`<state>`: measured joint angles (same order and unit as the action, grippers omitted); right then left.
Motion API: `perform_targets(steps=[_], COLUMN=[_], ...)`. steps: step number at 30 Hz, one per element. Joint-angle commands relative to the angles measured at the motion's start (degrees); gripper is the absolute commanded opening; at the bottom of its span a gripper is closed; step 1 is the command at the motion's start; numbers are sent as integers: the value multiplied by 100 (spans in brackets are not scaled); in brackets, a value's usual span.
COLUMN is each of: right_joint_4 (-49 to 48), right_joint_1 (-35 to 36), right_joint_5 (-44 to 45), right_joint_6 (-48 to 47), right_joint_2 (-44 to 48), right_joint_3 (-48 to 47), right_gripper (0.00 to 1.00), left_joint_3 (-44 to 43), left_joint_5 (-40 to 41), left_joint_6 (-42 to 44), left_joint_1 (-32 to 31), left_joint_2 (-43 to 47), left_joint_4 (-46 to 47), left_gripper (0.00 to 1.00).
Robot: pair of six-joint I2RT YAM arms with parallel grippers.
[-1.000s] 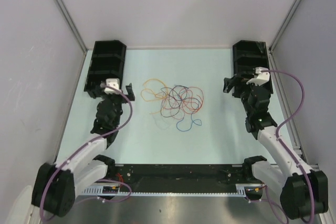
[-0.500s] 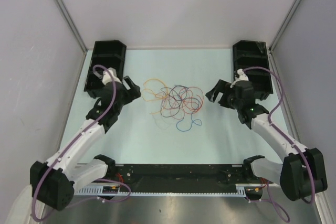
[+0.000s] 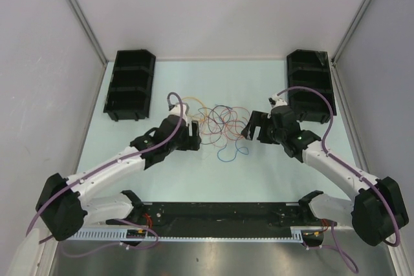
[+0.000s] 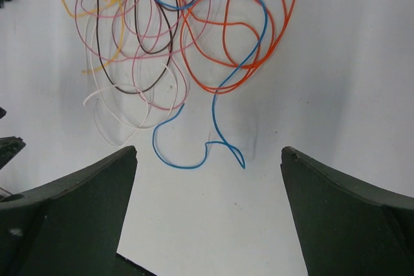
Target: Untangle the cables
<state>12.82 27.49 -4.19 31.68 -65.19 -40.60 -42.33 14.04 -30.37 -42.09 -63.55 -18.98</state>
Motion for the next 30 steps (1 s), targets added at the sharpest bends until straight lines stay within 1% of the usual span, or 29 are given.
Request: perform_targets(steps=[1, 4, 6, 10, 12, 13, 14, 18, 19, 22, 23, 24, 25, 28, 30], right_joint_4=[230, 361, 414, 511, 581, 599, 625, 643, 660, 652, 643, 634, 634, 616, 608], right_joint_1=[196, 231, 257, 266, 266, 266, 275, 275, 275, 284, 292, 284, 284, 293, 293], right_joint_5=[278, 374, 410, 419, 419, 575, 594, 612, 612, 603, 612, 612, 603, 542, 533], right_joint_6=[-74, -109, -136, -180, -206, -224, -224, -233, -233, -241, -233, -233, -233, -233, -224], right_joint_2=[-82, -126, -126, -82, -56, -29, -29, 32, 15, 15, 6, -20, -29, -38, -12], right_joint_3=[-194, -194, -168, -133, -132, -115, -106, -62, -71, -36, -36, -36, -36, -36, -36], right_gripper=[98, 98, 98, 98, 98, 98, 98, 98, 98, 98, 98, 98, 98, 98, 98], left_joint_3=[84, -47, -126, -285, -355, -373, -399, -513, -531, -654, -706, -829, -891, -1163, -1391], left_joint_5=[-323, -166, -95, -25, 28, 46, 63, 169, 239, 458, 476, 511, 634, 661, 652], left_joint_6=[602, 839, 945, 1051, 1059, 1051, 1033, 1007, 1007, 1024, 1059, 1094, 1103, 1104, 1077], left_joint_1=[-229, -405, -414, -458, -459, -458, -458, -467, -467, -467, -467, -476, -467, -485, -485], left_joint_2=[-263, -666, -1026, -1528, -1712, -1853, -1932, -2170, -2231, -2363, -2494, -2557, -2618, -2716, -2418], left_joint_4=[562, 694, 738, 896, 975, 993, 1037, 1125, 1134, 1134, 1081, 1055, 976, 739, 563], left_gripper=[79, 74, 65, 62, 58, 57, 54, 52, 49, 36, 15, 5, 0, 0, 0])
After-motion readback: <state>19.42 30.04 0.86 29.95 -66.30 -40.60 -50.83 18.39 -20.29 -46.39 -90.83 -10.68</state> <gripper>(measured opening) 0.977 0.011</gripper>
